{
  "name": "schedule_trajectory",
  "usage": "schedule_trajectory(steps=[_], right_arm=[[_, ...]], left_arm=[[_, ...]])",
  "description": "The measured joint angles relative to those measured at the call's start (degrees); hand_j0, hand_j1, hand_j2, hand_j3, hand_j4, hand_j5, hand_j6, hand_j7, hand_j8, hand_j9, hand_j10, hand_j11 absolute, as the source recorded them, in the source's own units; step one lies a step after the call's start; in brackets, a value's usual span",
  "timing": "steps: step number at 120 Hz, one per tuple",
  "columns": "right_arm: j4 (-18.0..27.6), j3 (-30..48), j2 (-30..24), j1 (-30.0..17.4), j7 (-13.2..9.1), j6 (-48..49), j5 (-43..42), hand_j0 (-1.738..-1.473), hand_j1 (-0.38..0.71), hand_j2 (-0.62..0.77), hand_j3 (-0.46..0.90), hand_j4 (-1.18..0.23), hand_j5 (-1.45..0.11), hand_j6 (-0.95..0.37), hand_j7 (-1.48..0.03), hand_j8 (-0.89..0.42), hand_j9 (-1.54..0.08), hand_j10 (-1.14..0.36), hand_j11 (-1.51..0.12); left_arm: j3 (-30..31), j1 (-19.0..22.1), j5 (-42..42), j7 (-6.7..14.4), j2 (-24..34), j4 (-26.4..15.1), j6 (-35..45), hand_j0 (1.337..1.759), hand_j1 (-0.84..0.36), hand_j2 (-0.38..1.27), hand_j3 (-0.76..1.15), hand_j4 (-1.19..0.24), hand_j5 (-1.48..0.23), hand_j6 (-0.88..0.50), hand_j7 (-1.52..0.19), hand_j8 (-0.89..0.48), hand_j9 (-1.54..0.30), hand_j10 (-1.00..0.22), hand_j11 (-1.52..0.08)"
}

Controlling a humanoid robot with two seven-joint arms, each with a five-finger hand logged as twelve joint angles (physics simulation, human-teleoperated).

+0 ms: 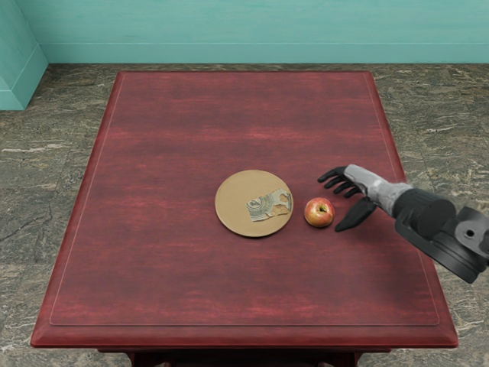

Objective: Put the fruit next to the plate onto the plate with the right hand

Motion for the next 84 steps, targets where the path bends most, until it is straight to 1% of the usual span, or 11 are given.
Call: schedule_trajectory(steps=[10,41,84], right_arm=[[0.4,0.0,0.7,-0.3,0.0,-1.0,-0.4,-1.658,0.04,-0.06,0.0,-0.33,-0.43,-0.33,-0.43,-0.33,-0.43,-0.33,-0.43],[0.6,0.0,2.4,-0.2,0.0,-1.9,-0.9,-1.658,0.1,-0.07,0.0,-0.38,-0.49,-0.38,-0.49,-0.38,-0.49,-0.38,-0.49],[0.4,-0.1,4.3,-0.5,0.0,-2.1,-1.0,-1.658,0.12,-0.08,0.0,-0.4,-0.51,-0.4,-0.51,-0.4,-0.51,-0.4,-0.51]], left_arm=[[0.0,0.0,0.0,0.0,0.0,0.0,0.0,1.658,0.34,0.0,0.0,-0.01,-0.01,-0.01,-0.01,-0.01,-0.01,-0.01,-0.01],[0.0,0.0,0.0,0.0,0.0,0.0,0.0,1.658,0.34,0.0,0.0,-0.01,-0.01,-0.01,-0.01,-0.01,-0.01,-0.01,-0.01],[0.0,0.0,0.0,0.0,0.0,0.0,0.0,1.658,0.34,0.0,0.0,-0.01,-0.01,-0.01,-0.01,-0.01,-0.01,-0.01,-0.01]])
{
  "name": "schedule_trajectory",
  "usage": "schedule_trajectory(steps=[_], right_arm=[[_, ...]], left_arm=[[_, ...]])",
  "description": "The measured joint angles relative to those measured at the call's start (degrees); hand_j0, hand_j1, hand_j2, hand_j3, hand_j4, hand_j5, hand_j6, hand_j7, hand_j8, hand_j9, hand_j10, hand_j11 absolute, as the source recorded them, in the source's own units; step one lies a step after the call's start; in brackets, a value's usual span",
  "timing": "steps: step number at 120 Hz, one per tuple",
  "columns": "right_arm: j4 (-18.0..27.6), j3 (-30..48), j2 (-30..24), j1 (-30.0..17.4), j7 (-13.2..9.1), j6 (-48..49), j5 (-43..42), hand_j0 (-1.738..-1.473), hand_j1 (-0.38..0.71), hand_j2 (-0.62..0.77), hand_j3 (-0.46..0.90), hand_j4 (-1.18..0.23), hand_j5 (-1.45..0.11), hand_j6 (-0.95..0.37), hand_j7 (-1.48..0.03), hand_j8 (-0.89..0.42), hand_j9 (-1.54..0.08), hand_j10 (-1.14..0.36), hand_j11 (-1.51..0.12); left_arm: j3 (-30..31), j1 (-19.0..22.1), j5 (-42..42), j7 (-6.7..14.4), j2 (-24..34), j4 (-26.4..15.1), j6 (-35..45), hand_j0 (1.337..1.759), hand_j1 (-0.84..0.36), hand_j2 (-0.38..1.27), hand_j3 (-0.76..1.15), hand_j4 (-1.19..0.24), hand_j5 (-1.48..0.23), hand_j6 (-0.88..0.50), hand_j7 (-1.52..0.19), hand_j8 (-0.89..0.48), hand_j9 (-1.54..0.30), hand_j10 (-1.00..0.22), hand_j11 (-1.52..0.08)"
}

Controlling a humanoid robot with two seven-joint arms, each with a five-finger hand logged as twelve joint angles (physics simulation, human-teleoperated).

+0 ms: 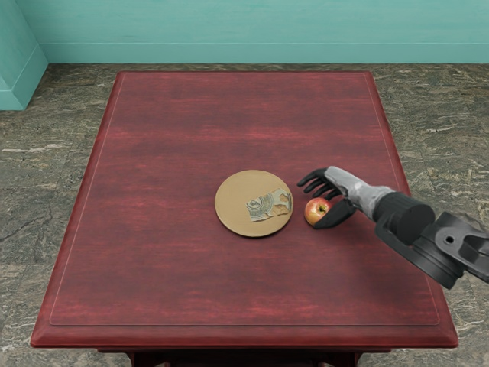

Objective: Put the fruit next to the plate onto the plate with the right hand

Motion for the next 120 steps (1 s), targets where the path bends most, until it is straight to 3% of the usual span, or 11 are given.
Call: schedule_trajectory(steps=[36,71,120], right_arm=[[-0.1,0.0,0.9,-1.0,0.2,-1.1,-0.8,-1.658,0.2,-0.08,0.0,-0.47,-0.59,-0.47,-0.6,-0.44,-0.59,-0.46,-0.6],[-0.1,0.1,0.9,-1.3,0.3,-0.9,-1.1,-1.652,0.23,-0.03,0.0,-0.54,-0.73,-0.55,-0.72,-0.37,-0.74,-0.38,-0.75],[-0.1,0.8,0.7,0.4,-0.7,0.8,-0.5,-1.656,0.24,0.13,0.0,-0.57,-0.75,-0.57,-0.74,-0.43,-0.76,-0.43,-0.75]], left_arm=[[0.0,0.0,0.0,0.0,0.0,0.0,0.0,1.658,0.34,0.0,0.0,-0.01,-0.01,-0.01,-0.01,-0.01,-0.01,-0.01,-0.01],[0.0,0.0,0.0,0.0,0.0,0.0,0.0,1.658,0.34,0.0,0.0,-0.01,-0.01,-0.01,-0.01,-0.01,-0.01,-0.01,-0.01],[0.0,0.0,0.0,0.0,0.0,0.0,0.0,1.658,0.34,0.0,0.0,-0.01,-0.01,-0.01,-0.01,-0.01,-0.01,-0.01,-0.01]])
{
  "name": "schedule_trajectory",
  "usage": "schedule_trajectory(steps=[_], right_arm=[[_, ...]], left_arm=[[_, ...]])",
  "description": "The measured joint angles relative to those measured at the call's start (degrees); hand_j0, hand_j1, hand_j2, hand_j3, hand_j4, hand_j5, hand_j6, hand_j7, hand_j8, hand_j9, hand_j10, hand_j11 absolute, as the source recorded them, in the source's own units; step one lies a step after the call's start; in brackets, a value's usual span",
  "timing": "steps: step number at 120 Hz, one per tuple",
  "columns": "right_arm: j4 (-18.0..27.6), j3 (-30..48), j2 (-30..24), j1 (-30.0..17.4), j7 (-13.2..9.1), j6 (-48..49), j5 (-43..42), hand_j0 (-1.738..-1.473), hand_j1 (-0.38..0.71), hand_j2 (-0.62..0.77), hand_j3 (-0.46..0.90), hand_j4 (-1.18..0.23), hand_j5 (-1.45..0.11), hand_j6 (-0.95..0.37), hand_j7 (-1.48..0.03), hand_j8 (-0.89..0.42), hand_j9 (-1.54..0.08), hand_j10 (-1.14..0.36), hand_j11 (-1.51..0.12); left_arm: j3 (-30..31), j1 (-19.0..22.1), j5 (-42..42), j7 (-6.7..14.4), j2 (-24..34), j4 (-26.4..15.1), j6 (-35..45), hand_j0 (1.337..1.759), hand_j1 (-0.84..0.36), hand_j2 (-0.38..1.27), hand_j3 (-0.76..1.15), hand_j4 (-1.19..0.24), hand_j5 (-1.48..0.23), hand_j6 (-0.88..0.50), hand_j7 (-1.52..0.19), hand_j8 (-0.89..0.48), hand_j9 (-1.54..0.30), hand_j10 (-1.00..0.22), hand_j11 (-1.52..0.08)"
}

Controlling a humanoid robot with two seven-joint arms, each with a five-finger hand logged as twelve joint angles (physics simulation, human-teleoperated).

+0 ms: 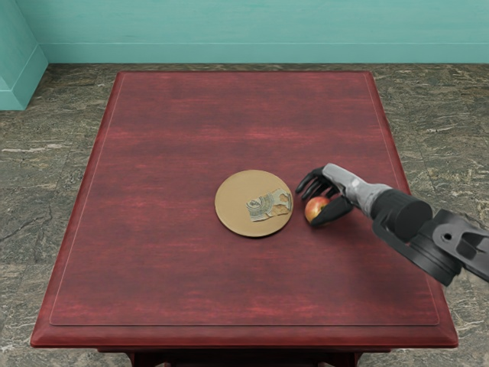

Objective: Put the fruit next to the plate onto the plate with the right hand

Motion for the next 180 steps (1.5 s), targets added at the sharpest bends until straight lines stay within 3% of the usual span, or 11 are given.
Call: schedule_trajectory(steps=[45,127,160,180], right_arm=[[0.2,0.1,0.6,2.8,-0.6,1.6,1.0,-1.657,0.24,0.16,0.0,-0.57,-0.75,-0.58,-0.75,-0.46,-0.76,-0.45,-0.75],[-0.1,0.1,8.8,5.8,-0.6,1.2,1.4,-1.658,0.23,0.15,0.0,-0.56,-0.74,-0.56,-0.73,-0.49,-0.74,-0.47,-0.73],[-0.5,0.5,9.0,5.8,-0.6,1.1,1.4,-1.658,-0.15,0.03,0.0,-0.18,-0.24,-0.18,-0.24,-0.17,-0.24,-0.16,-0.24],[-0.5,6.1,3.4,5.7,-0.6,13.4,9.8,-1.658,-0.26,0.02,0.0,-0.08,-0.11,-0.08,-0.11,-0.07,-0.11,-0.07,-0.11]], left_arm=[[0.0,0.0,0.0,0.0,0.0,0.0,0.0,1.658,0.34,0.0,0.0,-0.01,-0.01,-0.01,-0.01,-0.01,-0.01,-0.01,-0.01],[0.0,0.0,0.0,0.0,0.0,0.0,0.0,1.658,0.34,0.0,0.0,-0.01,-0.01,-0.01,-0.01,-0.01,-0.01,-0.01,-0.01],[0.0,0.0,0.0,0.0,0.0,0.0,0.0,1.658,0.34,0.0,0.0,-0.01,-0.01,-0.01,-0.01,-0.01,-0.01,-0.01,-0.01],[0.0,0.0,0.0,0.0,0.0,0.0,0.0,1.658,0.34,0.0,0.0,-0.01,-0.01,-0.01,-0.01,-0.01,-0.01,-0.01,-0.01]])
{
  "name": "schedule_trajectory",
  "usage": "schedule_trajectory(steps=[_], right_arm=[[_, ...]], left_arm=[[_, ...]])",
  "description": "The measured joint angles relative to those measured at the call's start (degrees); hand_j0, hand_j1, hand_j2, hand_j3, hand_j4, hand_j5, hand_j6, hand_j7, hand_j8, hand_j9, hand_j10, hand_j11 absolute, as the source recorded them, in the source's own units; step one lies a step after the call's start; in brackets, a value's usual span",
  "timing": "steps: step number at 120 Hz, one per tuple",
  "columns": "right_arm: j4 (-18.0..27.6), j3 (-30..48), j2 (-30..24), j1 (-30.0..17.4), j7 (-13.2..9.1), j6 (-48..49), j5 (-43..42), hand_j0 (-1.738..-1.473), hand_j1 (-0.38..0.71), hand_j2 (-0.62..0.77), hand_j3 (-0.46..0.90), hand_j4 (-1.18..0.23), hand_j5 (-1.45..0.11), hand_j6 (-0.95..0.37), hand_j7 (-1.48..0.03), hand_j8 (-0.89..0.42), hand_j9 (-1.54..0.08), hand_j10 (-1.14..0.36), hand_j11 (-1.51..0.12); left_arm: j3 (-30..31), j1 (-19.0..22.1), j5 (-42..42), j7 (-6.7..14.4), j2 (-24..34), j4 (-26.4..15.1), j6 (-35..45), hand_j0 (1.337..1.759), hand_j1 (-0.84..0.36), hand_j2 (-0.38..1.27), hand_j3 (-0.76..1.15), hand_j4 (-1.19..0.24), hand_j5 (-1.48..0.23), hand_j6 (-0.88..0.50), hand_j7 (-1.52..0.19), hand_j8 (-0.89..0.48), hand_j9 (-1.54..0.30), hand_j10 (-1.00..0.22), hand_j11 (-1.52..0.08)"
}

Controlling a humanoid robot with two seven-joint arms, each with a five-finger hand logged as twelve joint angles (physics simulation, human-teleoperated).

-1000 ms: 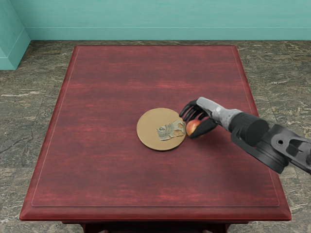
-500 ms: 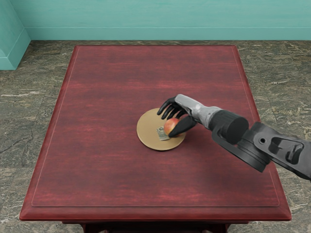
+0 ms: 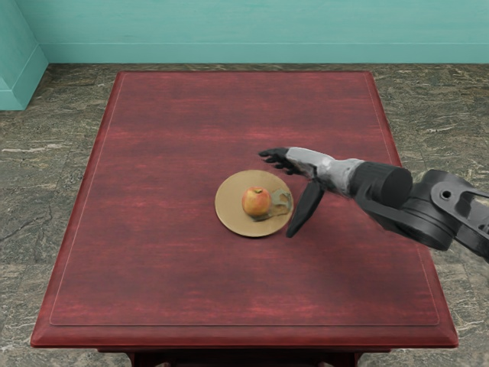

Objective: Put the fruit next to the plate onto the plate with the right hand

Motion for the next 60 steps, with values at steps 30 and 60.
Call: schedule_trajectory(steps=[30,60], right_arm=[[-2.9,9.1,-16.5,0.0,0.0,25.4,17.9,-1.658,-0.32,0.01,0.0,-0.03,-0.03,-0.03,-0.03,-0.02,-0.03,-0.02,-0.03],[-13.3,11.7,-22.6,-0.6,4.7,34.1,25.7,-1.658,-0.34,0.0,0.0,-0.01,-0.01,-0.01,-0.01,-0.01,-0.01,-0.01,-0.01]], left_arm=[[0.0,0.1,0.1,0.0,0.0,-0.1,-0.1,1.658,0.34,0.0,0.0,-0.01,-0.01,-0.01,-0.01,-0.01,-0.01,-0.01,-0.01],[0.0,1.0,0.0,0.0,0.0,-0.1,-0.1,1.658,0.34,0.0,0.0,-0.01,-0.01,-0.01,-0.01,-0.01,-0.01,-0.01,-0.01]])
